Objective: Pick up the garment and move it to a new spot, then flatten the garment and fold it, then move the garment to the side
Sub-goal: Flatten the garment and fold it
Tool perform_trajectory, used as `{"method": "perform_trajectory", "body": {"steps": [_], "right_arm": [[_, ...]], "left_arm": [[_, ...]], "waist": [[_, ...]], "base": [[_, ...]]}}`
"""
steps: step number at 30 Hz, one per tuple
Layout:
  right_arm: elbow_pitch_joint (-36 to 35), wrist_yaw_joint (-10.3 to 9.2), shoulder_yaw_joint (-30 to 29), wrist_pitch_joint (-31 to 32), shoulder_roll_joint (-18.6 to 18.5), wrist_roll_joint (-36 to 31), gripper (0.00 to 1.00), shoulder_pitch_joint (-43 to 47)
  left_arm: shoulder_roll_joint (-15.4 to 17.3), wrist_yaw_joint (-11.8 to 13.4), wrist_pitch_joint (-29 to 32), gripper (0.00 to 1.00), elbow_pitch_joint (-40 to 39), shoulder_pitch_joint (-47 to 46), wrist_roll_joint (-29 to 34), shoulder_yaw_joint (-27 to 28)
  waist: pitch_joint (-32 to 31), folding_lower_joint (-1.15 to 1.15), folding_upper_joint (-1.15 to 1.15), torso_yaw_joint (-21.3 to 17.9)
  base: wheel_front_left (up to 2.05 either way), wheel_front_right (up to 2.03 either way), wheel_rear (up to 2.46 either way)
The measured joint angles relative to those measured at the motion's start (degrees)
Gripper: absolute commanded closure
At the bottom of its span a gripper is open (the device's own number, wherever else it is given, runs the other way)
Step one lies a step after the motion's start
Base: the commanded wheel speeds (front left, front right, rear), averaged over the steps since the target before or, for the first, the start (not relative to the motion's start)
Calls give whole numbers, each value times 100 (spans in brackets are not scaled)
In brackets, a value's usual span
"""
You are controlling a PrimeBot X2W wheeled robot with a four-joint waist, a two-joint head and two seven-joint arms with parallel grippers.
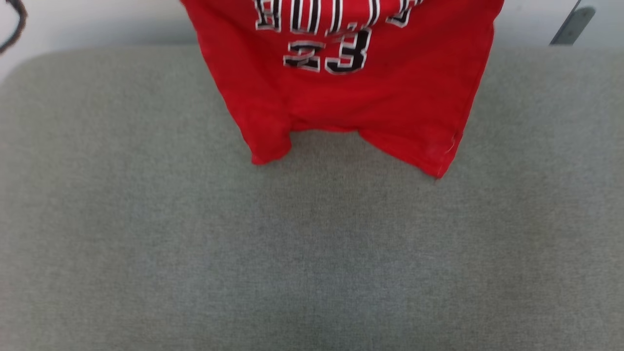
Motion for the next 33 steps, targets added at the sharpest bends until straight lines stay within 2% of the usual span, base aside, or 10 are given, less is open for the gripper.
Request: {"method": "perform_trajectory", "body": {"steps": [5,8,14,16,20,23,25,33], "right_arm": [[433,0,45,-614,52,-302,100,-517],[717,0,125,-1221,115,-581,100,-857],[1233,0,176,-2920,98,-1425,100,-1597],[1410,0,158,-3289,91,-1697,100,-1822],[1459,0,291,-3508,88,-2185,100,-2001],[1422,0,533,-3523,24,-2314,100,-1948],[1415,0,732,-3523,-34,-2291,100,-1763],[1657,0,1622,-3457,-212,-958,100,-611]], "left_arm": [[-185,0,-504,100,325,-528,160,-107],[-300,0,-936,100,526,-883,348,-143],[-426,0,-2127,100,944,-1731,608,-124],[-483,0,-2491,100,1071,-1984,615,-105],[-520,-1,-3004,100,1063,-2118,501,-332],[-442,-4,-3187,100,816,-2039,267,-739],[-337,-14,-3077,100,688,-1836,-44,-1009],[383,-15,-2465,100,1,-502,-1081,-2230]], "waist": [[408,0,0,3],[686,0,0,2],[1225,0,0,-3],[1388,0,0,3],[1657,0,0,34],[1789,0,0,100],[1821,0,0,165],[1558,0,0,286]], "base": [[0,0,0],[0,0,0],[0,0,0],[0,0,0],[0,0,0],[0,0,0],[0,0,0],[0,0,0]]}}
